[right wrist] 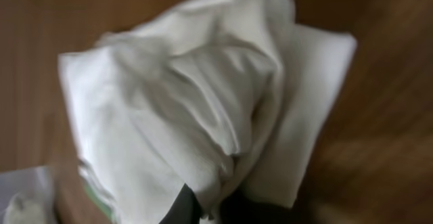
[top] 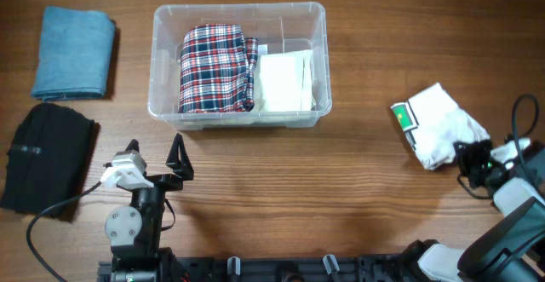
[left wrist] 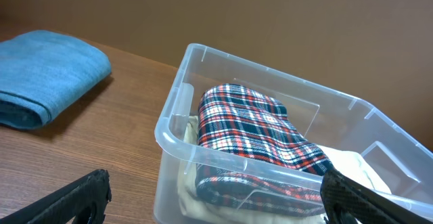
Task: Pack container
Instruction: 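Grasp the white cloth with the right gripper and lift it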
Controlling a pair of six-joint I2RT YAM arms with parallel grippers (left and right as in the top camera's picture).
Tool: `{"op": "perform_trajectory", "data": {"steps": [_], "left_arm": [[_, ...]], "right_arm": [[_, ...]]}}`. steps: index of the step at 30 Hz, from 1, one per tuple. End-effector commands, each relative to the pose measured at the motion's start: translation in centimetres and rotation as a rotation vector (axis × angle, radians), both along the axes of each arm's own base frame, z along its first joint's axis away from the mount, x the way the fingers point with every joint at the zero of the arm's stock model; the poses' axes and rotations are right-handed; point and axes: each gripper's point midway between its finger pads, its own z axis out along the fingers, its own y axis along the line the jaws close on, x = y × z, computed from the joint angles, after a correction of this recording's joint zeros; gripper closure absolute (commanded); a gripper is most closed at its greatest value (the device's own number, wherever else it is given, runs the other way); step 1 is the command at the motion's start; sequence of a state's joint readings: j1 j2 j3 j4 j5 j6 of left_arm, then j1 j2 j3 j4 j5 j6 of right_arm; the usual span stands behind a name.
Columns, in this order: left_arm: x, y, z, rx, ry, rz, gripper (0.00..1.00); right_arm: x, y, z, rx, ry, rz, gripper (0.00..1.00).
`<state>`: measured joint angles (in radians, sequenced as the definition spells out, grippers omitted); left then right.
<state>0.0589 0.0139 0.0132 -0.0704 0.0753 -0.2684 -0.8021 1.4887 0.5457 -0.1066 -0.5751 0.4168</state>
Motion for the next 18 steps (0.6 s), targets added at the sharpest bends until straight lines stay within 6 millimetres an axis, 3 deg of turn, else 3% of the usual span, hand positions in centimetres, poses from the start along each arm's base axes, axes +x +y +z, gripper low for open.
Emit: {"op": "perform_trajectory", "data": {"steps": [1, 6, 9, 12, 18], "left_arm": [[0.0, 0.0, -0.2, 0.002, 0.001, 0.001, 0.0], [0.0, 0.0, -0.2, 0.002, 0.001, 0.001, 0.0], [0.0, 0.0, -0.2, 0.002, 0.001, 0.001, 0.0], [0.0, 0.0, -0.2, 0.002, 0.001, 0.001, 0.0], [0.0, 0.0, -0.2, 0.002, 0.001, 0.001, 0.0]], "right_arm": [[4.2, 1.7, 3.6, -0.035, -0.093, 0.168, 0.96], [8.0, 4.7, 8.2, -0.103, -0.131, 0.361, 0.96], [10.2, 7.1, 12.4, -0.158, -0.151, 0.493, 0.96], [11.0, 8.5, 15.4, -0.203, -0.167, 0.573, 0.96], [11.7, 13.1, 22.8, -0.322, -0.241, 0.797, 0.96]]}}
